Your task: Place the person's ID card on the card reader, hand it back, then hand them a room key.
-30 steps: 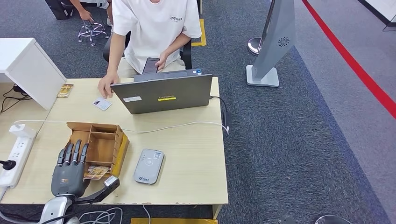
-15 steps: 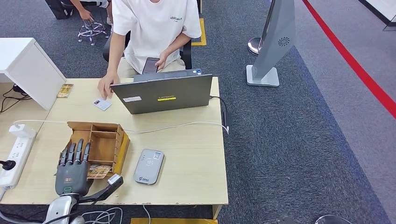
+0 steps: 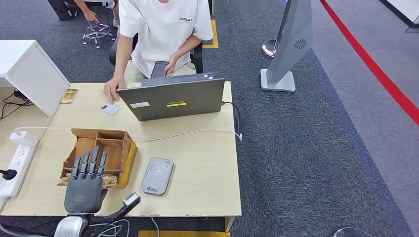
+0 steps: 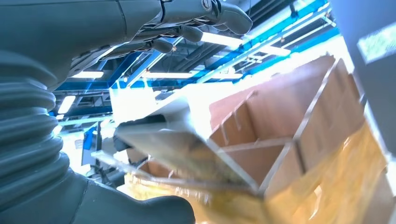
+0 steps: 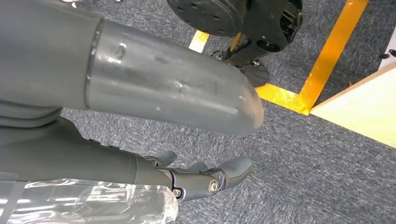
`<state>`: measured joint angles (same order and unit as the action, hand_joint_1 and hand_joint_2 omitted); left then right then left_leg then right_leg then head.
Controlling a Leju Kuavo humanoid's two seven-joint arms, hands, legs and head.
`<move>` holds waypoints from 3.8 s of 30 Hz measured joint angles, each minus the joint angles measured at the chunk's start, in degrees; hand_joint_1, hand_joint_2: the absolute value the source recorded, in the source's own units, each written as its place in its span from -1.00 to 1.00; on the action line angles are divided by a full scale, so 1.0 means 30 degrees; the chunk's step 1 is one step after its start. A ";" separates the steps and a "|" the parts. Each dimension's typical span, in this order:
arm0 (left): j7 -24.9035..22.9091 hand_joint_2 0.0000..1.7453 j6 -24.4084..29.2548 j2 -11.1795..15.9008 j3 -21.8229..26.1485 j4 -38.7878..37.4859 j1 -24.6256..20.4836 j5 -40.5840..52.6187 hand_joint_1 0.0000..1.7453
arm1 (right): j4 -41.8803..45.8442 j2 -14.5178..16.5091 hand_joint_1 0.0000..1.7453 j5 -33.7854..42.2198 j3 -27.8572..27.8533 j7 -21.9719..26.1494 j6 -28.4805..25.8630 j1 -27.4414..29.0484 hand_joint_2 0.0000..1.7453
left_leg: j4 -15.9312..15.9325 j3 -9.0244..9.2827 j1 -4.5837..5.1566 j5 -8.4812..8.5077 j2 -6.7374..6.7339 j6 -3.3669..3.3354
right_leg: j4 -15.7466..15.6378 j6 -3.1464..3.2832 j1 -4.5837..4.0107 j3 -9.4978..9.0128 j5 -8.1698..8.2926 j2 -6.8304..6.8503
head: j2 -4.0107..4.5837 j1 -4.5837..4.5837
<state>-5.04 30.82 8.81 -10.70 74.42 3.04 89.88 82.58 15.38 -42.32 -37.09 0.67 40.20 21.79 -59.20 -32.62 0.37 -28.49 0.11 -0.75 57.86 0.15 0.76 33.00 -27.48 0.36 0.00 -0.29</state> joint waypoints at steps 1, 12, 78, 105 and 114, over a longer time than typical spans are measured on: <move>-0.0073 1.00 -0.0011 0.0029 -0.0119 0.0286 0.0124 0.0007 -1.00 | 0.0048 0.0027 -1.00 -0.0024 -0.0026 0.0016 0.0018 0.0025 -1.00 | 0.0000 0.0001 0.0000 0.0000 0.0000 0.0000 | 0.0000 0.0000 -0.0001 0.0000 0.0000 0.0000 | 0.0000 0.0000; -0.0308 1.00 -0.0071 0.0401 -0.0862 0.2102 0.0858 0.0018 -1.00 | 0.0436 0.0259 -1.00 -0.0213 -0.0211 0.0178 0.0301 0.0206 -1.00 | 0.0001 0.0003 -0.0002 0.0002 0.0000 0.0002 | 0.0003 0.0002 -0.0003 -0.0002 0.0001 0.0001 | 0.0000 0.0000; 0.0122 1.00 -0.2040 0.1158 -0.1762 0.3795 0.1127 -0.1719 1.00 | 0.0869 0.1355 -1.00 -0.1609 -0.2384 0.1253 0.1073 -0.0222 -1.00 | 0.0000 0.0003 -0.0001 0.0002 -0.0002 0.0001 | 0.0001 0.0001 0.0000 -0.0007 0.0002 0.0000 | 0.0000 0.0000; 0.0339 1.00 -0.4534 0.2201 -0.2729 0.4686 -0.7326 -0.3716 1.00 | 0.1093 0.1486 -1.00 -0.2119 -0.1827 0.1271 0.0816 -0.0488 -1.00 | -0.0009 -0.0043 -0.0003 0.0172 0.0056 0.0027 | 0.0003 -0.0001 -0.0003 0.0036 0.0167 0.0040 | 0.0000 0.0002; 0.0040 1.00 -0.3966 0.0822 -0.2707 -0.3186 -1.4865 -0.2166 1.00 | -0.0970 0.0660 -1.00 -0.1597 -0.0556 0.1119 -0.0238 -0.1825 -1.00 | -0.0018 -0.0104 0.0002 0.0256 0.0023 0.0011 | 0.0005 -0.0013 0.0002 0.0094 0.0268 -0.0001 | 0.0000 -0.0004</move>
<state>-4.92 18.93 11.27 -18.82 64.86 -41.55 83.38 79.67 17.36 -47.11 -38.76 4.03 39.49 16.31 -59.25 -32.93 0.37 -27.72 0.18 -0.72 57.87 0.11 0.76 33.28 -26.68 0.36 0.00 -0.30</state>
